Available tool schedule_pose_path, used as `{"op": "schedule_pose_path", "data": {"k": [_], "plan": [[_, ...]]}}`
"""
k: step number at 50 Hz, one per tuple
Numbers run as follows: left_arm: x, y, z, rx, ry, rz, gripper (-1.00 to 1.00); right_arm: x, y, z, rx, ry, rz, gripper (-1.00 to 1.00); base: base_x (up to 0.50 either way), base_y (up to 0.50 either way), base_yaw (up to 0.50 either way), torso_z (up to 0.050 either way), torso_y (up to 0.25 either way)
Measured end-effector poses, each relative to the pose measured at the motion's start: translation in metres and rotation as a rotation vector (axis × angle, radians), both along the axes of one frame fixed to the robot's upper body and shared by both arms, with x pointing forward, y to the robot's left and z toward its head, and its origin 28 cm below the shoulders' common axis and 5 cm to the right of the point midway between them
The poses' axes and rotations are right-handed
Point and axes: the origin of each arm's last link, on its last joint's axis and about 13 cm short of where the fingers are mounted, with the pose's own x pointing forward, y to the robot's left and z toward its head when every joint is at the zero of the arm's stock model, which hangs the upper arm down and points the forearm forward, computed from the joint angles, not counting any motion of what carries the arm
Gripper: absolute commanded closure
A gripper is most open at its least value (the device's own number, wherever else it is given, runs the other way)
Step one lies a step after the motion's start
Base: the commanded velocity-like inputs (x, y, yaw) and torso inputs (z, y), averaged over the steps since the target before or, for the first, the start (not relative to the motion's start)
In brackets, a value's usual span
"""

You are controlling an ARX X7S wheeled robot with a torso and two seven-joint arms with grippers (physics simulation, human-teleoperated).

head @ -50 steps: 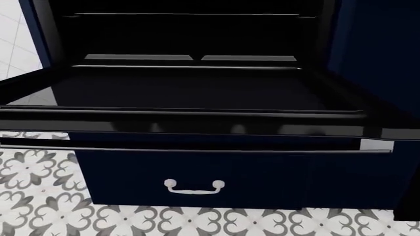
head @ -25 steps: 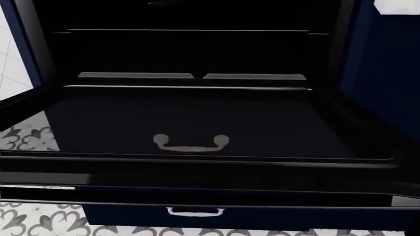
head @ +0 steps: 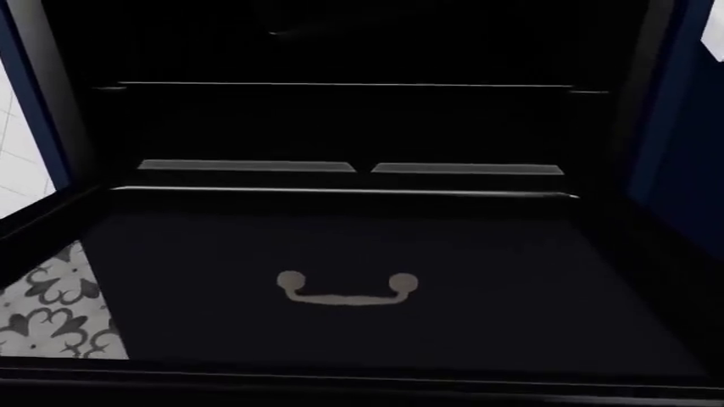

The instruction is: Close the oven door

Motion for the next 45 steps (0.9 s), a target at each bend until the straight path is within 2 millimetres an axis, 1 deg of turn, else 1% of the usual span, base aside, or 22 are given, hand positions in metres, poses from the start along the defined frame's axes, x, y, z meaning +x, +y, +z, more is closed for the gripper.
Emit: {"op": "schedule_pose_path", "data": {"k": [37,41,45], "plan": [[0.0013,-0.0015,0.003,-0.002,-0.008,-0.004,-1.0,0.0,-0.0011,0.001,0.009,-0.007,-0.008,-1.0,0.24,0.0,0.0,0.0,0.0],[0.0026,-0.0019,-0.0012,-0.004,-0.016,-0.005,-1.0,0.0002,-0.0011,0.0013,0.008,-0.008,-0.008,-1.0,0.16,0.0,0.0,0.0,0.0],[-0.0007,-0.0005,-0.0037,0.002,0.002,-0.002,-1.0,0.0,-0.0011,0.0014,0.006,-0.008,-0.008,-1.0,0.11,0.0,0.0,0.0,0.0]]}}
